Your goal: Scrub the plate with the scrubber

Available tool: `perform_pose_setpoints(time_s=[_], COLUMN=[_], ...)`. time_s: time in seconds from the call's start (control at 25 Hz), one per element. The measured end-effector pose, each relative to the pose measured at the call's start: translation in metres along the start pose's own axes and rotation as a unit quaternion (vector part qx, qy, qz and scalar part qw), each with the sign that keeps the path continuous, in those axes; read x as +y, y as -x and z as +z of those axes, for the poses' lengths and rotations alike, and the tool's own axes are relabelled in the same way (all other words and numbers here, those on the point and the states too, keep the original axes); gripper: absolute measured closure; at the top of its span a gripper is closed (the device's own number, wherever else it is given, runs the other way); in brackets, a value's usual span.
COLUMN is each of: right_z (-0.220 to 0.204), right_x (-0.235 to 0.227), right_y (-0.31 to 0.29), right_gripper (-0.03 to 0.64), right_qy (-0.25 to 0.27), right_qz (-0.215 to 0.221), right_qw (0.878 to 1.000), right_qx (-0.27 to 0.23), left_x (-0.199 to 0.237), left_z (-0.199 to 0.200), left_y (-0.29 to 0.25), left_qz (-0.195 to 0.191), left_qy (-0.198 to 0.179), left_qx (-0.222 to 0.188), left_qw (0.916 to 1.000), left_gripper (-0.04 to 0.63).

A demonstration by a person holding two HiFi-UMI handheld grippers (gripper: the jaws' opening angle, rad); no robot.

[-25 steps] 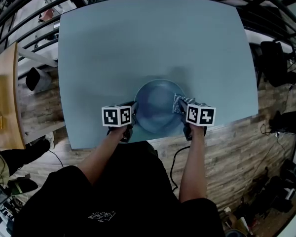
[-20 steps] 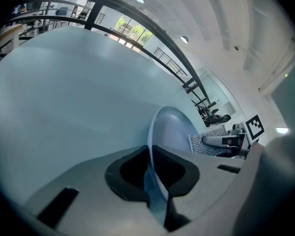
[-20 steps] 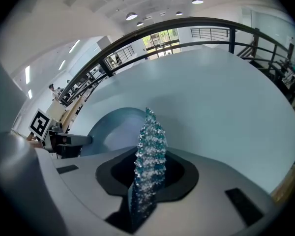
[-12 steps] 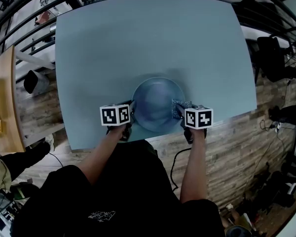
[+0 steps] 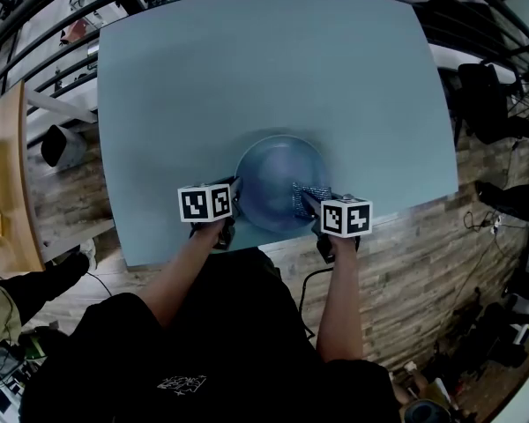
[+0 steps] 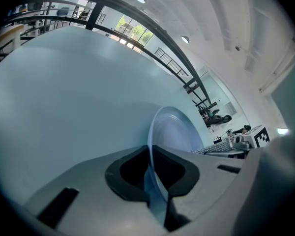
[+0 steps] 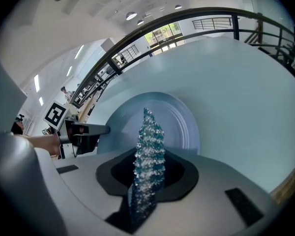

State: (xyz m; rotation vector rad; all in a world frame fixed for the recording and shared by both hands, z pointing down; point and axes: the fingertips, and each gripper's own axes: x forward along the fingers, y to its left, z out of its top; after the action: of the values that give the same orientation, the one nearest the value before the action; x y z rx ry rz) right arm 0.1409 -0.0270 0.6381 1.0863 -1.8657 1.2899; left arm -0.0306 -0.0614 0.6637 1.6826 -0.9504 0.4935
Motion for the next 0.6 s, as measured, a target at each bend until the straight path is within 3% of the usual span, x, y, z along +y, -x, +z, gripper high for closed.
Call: perform_pose_setpoints(time_s=[0.6], right_z=[-0.007], right_x=[0.046], right_y=[-0.026], right_gripper=[0.534], right_qy=[-0.032], right_qz=[0.045], right_qw=[0.998], right_qx=[-0.02], left_x=[0.004], left_z=[-0.002], left_y=[0.002], left_qz=[0.0], left_qy=[0.0], left_qx=[0.002], left_qw=[1.0], left_gripper=[0.56])
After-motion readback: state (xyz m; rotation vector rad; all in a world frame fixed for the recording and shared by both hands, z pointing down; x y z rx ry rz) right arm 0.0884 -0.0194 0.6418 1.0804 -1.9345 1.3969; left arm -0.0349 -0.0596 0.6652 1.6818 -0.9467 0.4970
